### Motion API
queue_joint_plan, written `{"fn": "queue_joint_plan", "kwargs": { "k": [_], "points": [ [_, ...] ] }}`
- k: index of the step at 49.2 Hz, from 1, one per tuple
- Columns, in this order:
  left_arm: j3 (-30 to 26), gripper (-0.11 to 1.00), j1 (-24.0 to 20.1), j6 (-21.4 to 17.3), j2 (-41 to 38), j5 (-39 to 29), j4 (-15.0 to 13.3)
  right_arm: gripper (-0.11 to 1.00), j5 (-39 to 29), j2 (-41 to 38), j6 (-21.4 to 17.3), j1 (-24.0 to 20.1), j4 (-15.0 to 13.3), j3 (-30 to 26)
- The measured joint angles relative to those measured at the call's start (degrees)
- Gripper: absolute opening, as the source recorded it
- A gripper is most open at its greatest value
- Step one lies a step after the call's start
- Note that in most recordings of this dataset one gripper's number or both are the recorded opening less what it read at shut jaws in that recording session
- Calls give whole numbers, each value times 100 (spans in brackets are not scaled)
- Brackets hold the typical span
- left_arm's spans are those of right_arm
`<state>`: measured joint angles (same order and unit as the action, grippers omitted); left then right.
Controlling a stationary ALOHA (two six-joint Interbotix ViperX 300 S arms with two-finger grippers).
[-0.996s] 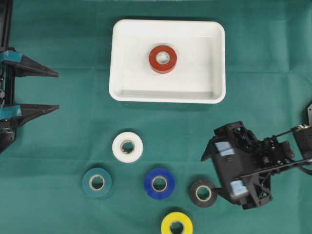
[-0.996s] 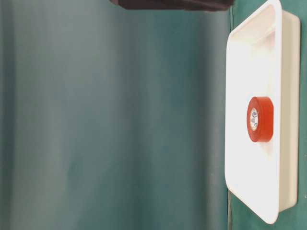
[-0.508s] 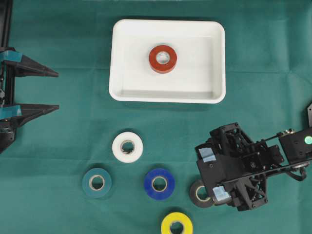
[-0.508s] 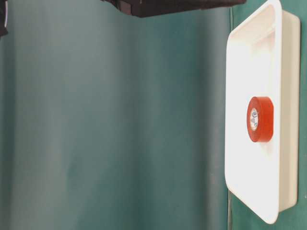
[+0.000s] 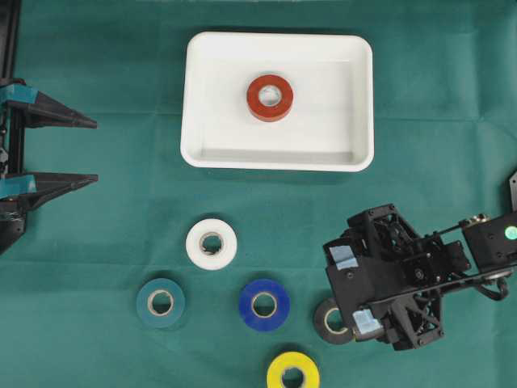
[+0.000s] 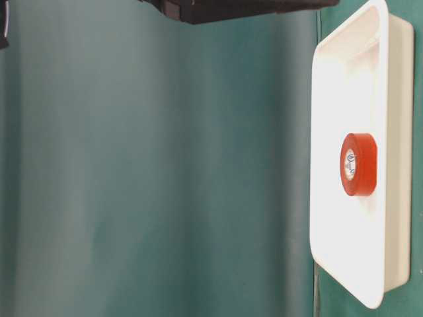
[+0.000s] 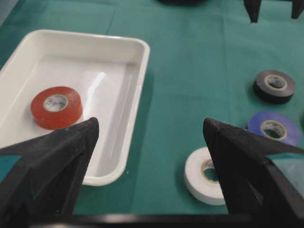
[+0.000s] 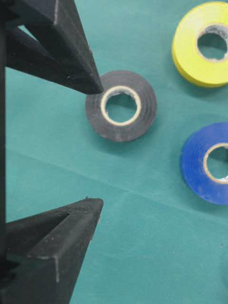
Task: Pick up the tape from a random location and place it into the white case.
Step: 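Lower the open right gripper over the black tape roll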
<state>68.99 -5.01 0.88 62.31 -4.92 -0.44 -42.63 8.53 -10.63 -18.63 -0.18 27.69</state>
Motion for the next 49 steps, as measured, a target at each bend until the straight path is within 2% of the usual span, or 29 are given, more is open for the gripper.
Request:
{"fn": "queue_joint_plan", "kwargs": {
  "k": [26, 49],
  "points": [
    [0, 98, 0, 0, 0, -9, 0, 92, 62, -9, -18, 0, 0, 0],
    [-9, 98, 0, 0, 0, -9, 0, 92, 378, -650, -18, -123, -9, 0]
  ]
}}
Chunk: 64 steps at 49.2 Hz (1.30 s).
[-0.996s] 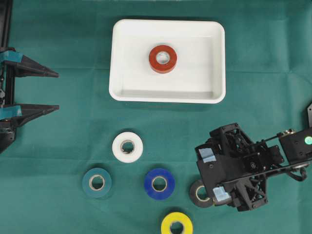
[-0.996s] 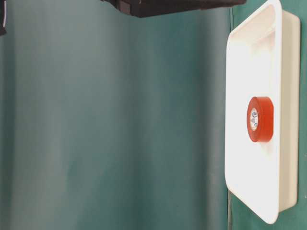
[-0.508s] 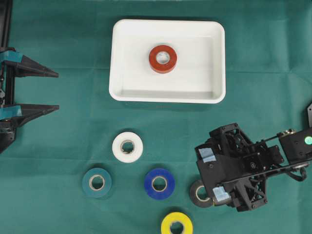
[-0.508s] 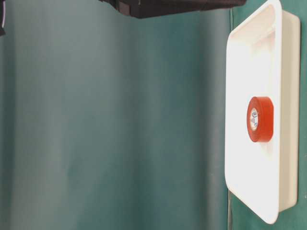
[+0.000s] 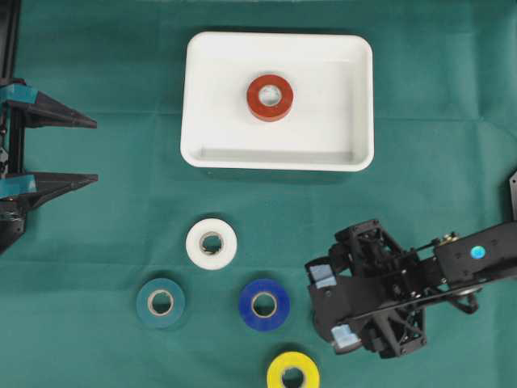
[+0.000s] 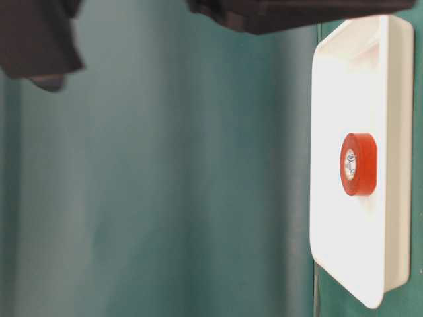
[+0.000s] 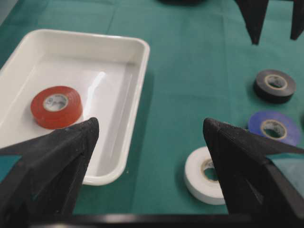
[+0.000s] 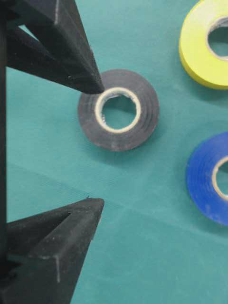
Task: Pick up the tape from a random location and place it into the white case.
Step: 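Lower the open right gripper over the black tape roll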
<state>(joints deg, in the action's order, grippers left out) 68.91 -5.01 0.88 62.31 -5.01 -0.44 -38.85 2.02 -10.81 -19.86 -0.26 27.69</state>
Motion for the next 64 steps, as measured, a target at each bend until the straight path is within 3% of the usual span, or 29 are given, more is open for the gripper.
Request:
{"fn": "queue_joint_plan", "kwargs": {
  "k": [39, 56, 64],
  "points": [
    [9, 98, 0, 0, 0, -35, 0, 92, 1213, -1116, -9, -9, 9, 237],
    [9, 98, 0, 0, 0, -35, 0, 92, 1336, -1283, -9, -9, 9, 281],
    [9, 98, 0, 0, 9, -35, 0, 84, 1345, -1283, -9, 0, 9, 281]
  ]
}}
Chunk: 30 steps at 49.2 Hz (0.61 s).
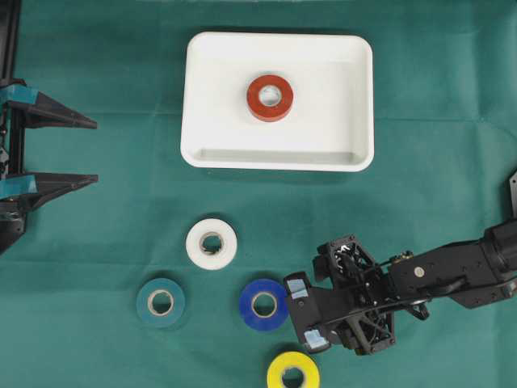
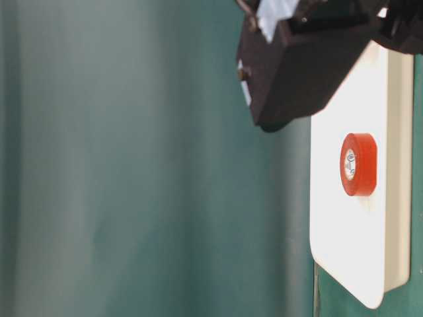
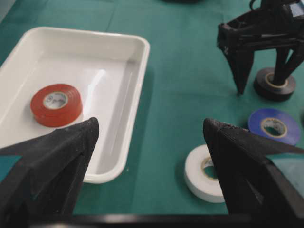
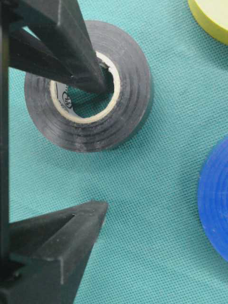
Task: Pick up the tape from a random location and place it into the white case.
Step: 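Lower the open right gripper over the black tape roll, then close the right gripper on the black tape roll's edge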
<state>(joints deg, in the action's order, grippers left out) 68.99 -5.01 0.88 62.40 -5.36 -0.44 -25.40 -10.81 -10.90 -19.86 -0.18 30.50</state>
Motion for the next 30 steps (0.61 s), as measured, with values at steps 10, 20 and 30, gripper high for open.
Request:
{"fn": "queue_joint_plan", "kwargs": {
  "k": [10, 20, 30],
  "points": [
    [0, 98, 0, 0, 0, 0, 9, 36, 0, 0, 0, -9, 0, 0],
    [0, 98, 0, 0, -9, -18, 9, 25, 0, 0, 9, -9, 0, 0],
    [0, 98, 0, 0, -9, -53, 0, 25, 0, 0, 0, -9, 0, 0]
  ]
}}
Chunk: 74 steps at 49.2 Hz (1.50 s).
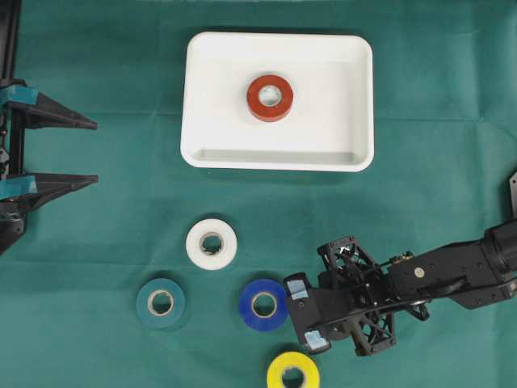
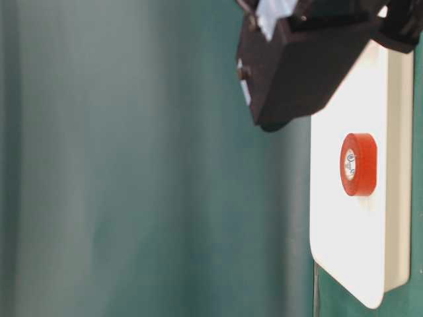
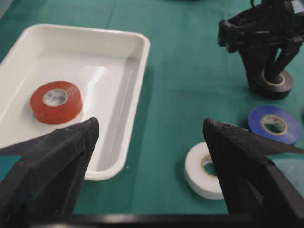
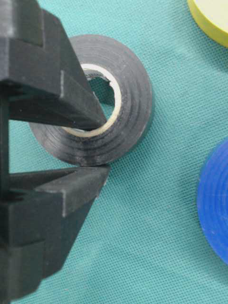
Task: Pick up the tape from a random location and place it into the white case.
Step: 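Close the right gripper on the black tape roll's edge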
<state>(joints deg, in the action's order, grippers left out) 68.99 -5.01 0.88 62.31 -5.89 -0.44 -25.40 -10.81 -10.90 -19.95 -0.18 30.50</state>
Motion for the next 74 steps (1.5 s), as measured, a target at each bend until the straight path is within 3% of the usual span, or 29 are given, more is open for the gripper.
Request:
{"fn": "queue_joint_plan", "kwargs": {
  "k": [13, 21, 48, 74],
  "points": [
    [0, 98, 0, 0, 0, 0, 0, 25, -202, 18, 0, 0, 9, -88],
    [0, 98, 0, 0, 0, -26, 0, 25, -756, 316, -26, 0, 18, -308],
    [0, 98, 0, 0, 0, -62, 9, 25, -2426, 1336, -633, 0, -44, -1046],
    [0, 98, 0, 0, 0, -62, 0, 25, -3516, 1898, -642, 0, -272, -1688]
  ]
}}
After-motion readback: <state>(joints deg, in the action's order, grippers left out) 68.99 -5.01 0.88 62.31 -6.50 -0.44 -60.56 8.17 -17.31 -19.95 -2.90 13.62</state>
